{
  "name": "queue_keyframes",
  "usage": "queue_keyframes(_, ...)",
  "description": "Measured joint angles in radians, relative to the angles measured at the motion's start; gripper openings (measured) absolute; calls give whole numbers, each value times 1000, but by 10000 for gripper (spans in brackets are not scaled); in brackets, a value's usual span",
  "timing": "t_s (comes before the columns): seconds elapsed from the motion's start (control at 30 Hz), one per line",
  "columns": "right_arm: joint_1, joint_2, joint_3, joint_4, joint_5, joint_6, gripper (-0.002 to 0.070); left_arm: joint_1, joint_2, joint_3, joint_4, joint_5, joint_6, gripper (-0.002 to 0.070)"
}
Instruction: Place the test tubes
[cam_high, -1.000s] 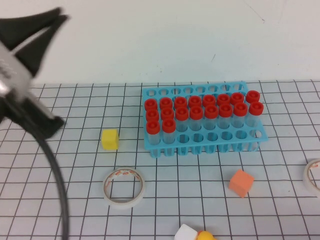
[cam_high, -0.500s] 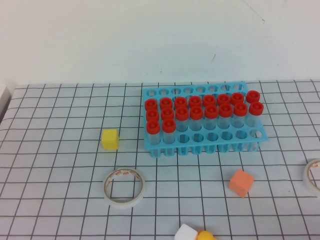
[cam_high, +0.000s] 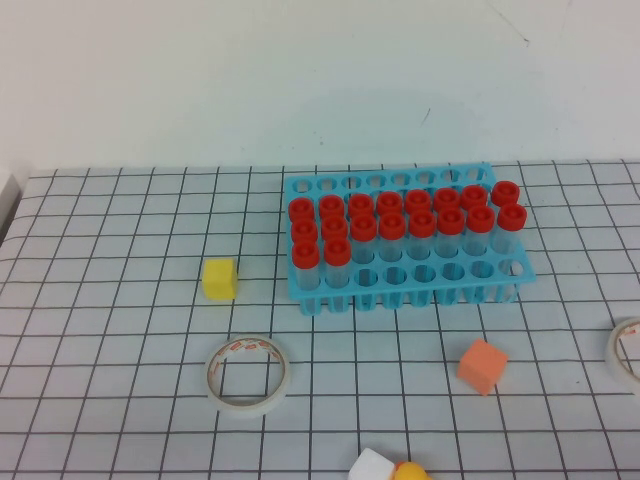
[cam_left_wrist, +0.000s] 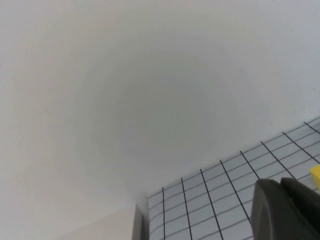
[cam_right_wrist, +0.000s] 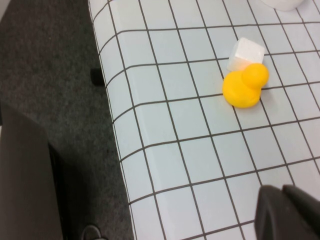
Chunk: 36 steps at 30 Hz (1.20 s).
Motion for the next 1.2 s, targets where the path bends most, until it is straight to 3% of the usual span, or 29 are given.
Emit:
queue_keyframes(0.2, 0, 0, 0, 0, 0, 0, -1, 0, -4, 53, -55, -12, -7, 0)
queue_keyframes(0.27, 0, 0, 2, 0, 0, 0, -1, 0, -4, 55, -26, -28, -89, 0)
queue_keyframes(0.3, 0, 0, 2, 0, 0, 0, -1, 0, -5, 55, 21, -32, -152, 0)
queue_keyframes(0.33, 0, 0, 2, 0, 0, 0, -1, 7, -5, 55, 221, -42, -359, 0)
queue_keyframes(0.43, 0, 0, 2, 0, 2, 0, -1, 25, -5, 55, 519, -35, -689, 0)
queue_keyframes(0.53, 0, 0, 2, 0, 2, 0, -1, 52, -5, 55, 731, 22, -947, 0)
queue_keyframes(0.63, 0, 0, 2, 0, 2, 0, -1, 59, -5, 55, 844, 142, -1106, 0)
queue_keyframes(0.83, 0, 0, 2, 0, 2, 0, -1, 61, -5, 53, 920, 362, -1293, 0)
queue_keyframes(1.2, 0, 0, 2, 0, 2, 0, -1, 27, -5, 53, 947, 370, -1390, 0)
